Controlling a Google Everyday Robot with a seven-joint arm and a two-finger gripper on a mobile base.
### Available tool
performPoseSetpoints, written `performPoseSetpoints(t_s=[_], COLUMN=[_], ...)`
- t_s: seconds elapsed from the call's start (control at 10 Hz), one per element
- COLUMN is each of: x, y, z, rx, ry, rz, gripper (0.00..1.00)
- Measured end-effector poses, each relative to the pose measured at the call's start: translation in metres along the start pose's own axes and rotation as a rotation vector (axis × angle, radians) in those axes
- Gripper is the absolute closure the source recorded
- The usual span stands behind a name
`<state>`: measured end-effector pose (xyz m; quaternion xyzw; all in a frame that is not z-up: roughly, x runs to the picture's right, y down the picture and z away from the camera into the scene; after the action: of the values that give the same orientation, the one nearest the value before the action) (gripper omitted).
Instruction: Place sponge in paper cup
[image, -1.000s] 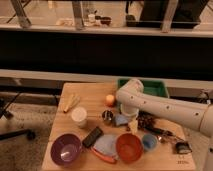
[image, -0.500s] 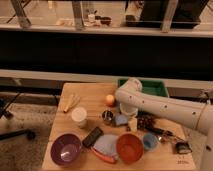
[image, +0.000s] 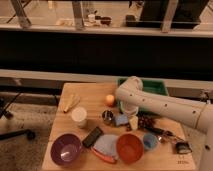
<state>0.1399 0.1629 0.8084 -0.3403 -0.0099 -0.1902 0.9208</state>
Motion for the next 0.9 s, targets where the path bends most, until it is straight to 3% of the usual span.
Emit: performPoseSetpoints(t_s=[0.9], x=[-0.003], y=[-0.002], z=[0.020], rx=[-0.013], ry=[-0.012], rz=[0.002], gripper=[0.20])
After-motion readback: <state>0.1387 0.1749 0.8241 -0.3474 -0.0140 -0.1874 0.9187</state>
